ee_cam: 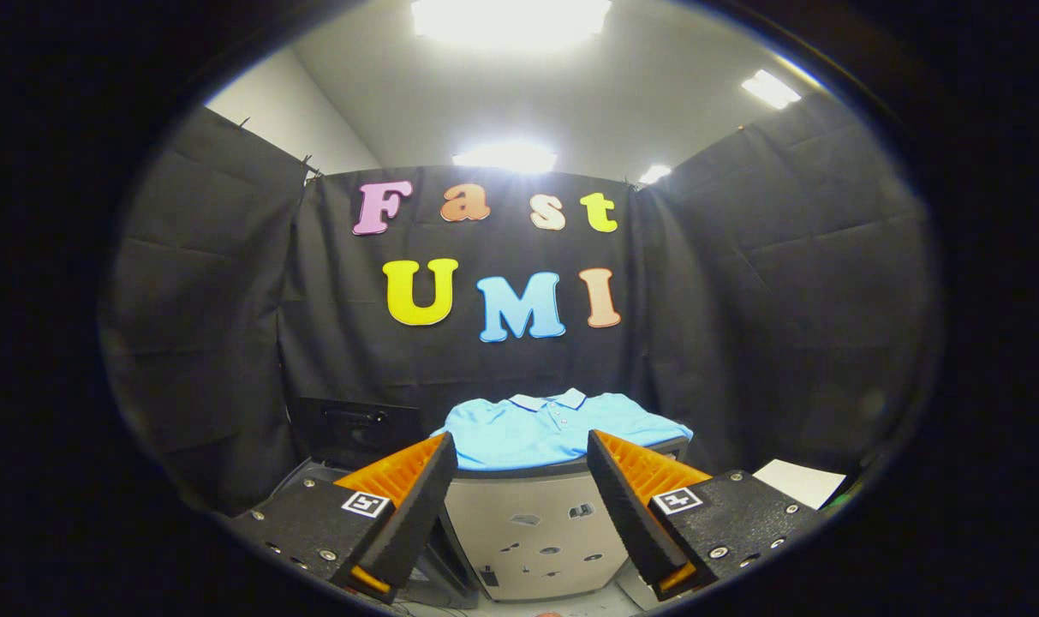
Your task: Put the clothes into the washing machine and then close the washing machine lid.
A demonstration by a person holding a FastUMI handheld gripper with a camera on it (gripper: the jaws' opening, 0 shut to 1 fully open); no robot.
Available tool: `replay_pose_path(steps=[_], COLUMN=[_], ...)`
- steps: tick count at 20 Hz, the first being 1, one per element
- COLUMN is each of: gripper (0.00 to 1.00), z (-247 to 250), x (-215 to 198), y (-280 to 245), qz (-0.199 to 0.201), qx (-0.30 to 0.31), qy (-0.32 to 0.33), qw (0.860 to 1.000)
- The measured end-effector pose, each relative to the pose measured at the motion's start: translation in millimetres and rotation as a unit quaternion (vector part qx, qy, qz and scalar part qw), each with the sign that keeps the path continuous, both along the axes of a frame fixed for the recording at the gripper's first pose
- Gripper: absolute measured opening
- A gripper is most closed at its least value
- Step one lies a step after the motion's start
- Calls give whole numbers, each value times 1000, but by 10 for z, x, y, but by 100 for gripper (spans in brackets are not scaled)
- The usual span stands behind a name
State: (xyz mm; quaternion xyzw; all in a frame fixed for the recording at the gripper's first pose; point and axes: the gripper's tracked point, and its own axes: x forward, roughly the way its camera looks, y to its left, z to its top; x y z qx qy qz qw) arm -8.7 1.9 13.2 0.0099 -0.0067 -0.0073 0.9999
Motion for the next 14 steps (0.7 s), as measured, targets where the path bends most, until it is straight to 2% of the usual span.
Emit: replay_pose_path(steps=[7,14], gripper=[96,96], z=[231,334], x=[164,712], y=[85,19], qz=[7,31], qx=[-5,-4], qy=[5,36], qw=[1000,999])
